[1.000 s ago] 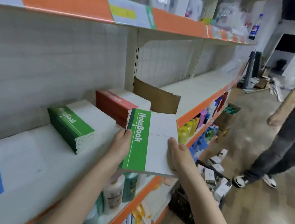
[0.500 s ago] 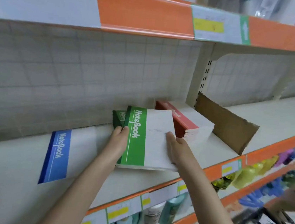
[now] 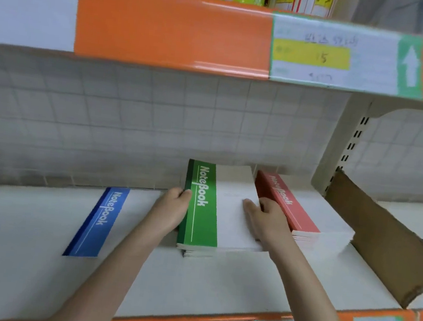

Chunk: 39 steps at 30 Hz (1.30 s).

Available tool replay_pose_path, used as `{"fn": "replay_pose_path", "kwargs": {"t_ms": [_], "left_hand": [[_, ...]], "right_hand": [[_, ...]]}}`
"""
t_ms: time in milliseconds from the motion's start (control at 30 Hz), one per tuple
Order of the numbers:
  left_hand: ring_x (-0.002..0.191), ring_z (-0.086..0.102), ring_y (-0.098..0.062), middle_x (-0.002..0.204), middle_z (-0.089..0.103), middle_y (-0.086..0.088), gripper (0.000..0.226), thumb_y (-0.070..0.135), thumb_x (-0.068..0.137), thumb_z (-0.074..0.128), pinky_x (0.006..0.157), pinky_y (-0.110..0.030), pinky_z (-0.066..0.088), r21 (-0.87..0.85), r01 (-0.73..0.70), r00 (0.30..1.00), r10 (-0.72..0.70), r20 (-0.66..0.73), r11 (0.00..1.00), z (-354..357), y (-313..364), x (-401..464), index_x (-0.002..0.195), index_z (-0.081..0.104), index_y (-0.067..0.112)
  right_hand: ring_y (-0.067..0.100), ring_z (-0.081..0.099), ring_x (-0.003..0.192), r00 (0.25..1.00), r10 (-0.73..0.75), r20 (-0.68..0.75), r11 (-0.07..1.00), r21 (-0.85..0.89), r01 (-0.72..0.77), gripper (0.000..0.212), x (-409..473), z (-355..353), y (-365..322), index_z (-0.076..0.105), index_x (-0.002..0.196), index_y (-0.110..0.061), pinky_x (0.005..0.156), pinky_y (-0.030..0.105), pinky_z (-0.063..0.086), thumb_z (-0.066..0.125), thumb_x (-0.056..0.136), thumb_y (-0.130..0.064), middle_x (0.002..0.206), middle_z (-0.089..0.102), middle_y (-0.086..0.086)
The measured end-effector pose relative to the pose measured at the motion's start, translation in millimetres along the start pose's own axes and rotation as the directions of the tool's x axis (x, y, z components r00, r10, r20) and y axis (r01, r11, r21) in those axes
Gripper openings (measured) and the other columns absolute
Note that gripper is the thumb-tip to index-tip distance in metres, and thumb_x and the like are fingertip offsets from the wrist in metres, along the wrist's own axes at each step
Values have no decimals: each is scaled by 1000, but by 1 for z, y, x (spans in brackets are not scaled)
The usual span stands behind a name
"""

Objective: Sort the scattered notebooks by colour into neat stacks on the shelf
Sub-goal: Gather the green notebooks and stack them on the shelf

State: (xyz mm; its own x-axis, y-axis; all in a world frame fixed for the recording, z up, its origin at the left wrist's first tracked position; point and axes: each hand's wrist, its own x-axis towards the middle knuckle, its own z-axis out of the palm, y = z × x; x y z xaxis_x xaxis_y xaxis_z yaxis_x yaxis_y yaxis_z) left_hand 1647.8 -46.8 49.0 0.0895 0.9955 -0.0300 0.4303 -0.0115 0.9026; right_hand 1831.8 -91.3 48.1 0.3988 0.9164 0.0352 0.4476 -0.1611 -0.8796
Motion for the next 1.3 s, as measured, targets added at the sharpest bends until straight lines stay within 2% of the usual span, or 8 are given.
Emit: {"fn": "replay_pose_path", "kwargs": {"t_ms": [100,200,267,400,867,1100,1200,1300], "left_hand": [[81,62,-27,91,67,-17,40,33,101,37,67,-30,41,107,-21,999,24,-31,994,8,3,6,88,61,4],[67,56,-20,87,67,-16,45,32,102,35,56,-26,38,256,-61,995,79,-59,965,17,6,11,92,64,-1],[68,56,-20,85,68,-15,43,32,102,36,56,-27,38,332,-71,992,102,-78,941,21,5,17,91,64,0],[55,48,-14,67,56,-6,38,28,101,38,48,-22,30,436,-69,985,130,-110,897,24,4,25,81,58,3],[59,48,-22,71,51,-12,36,19,98,40,52,-28,32,545,-54,952,207,-224,837,37,-5,33,67,49,6],[68,59,-28,83,65,-23,39,22,98,40,60,-32,42,367,-18,976,95,-194,930,34,-15,38,83,61,-7],[74,57,-23,92,64,-27,37,23,100,41,68,-30,40,41,44,990,-38,-138,998,33,-15,45,93,61,-7],[82,58,-25,93,61,-20,28,29,98,45,79,-35,42,-373,157,985,-174,-12,914,34,-13,49,95,59,5]], "right_hand": [[10,38,53,998,-52,27,995,-82,54,35,12,-7,4,37,63,-22,49,23,25,53,93,-33,60,38,-7],[8,38,58,994,-99,48,975,-196,106,33,22,-9,8,38,67,-20,49,21,23,52,94,-33,66,41,-6],[14,46,71,990,-104,96,956,-264,126,25,28,-8,8,50,85,-12,55,23,29,51,94,-35,85,53,1],[29,55,102,984,-81,160,938,-323,129,45,37,-2,9,49,119,1,78,29,38,49,95,-38,118,54,16],[29,51,105,984,-96,148,916,-373,146,48,46,13,23,45,124,-2,88,31,41,50,94,-39,125,38,13],[29,50,114,972,-21,232,970,-232,76,54,49,10,23,43,129,0,96,34,41,46,96,-42,132,41,14],[17,51,99,970,16,244,1000,-10,-14,47,52,8,17,43,132,-4,76,24,46,42,98,-37,120,51,3],[24,39,131,964,65,260,990,106,-95,53,58,10,15,30,146,-9,100,30,34,39,100,-34,147,38,8]]}}
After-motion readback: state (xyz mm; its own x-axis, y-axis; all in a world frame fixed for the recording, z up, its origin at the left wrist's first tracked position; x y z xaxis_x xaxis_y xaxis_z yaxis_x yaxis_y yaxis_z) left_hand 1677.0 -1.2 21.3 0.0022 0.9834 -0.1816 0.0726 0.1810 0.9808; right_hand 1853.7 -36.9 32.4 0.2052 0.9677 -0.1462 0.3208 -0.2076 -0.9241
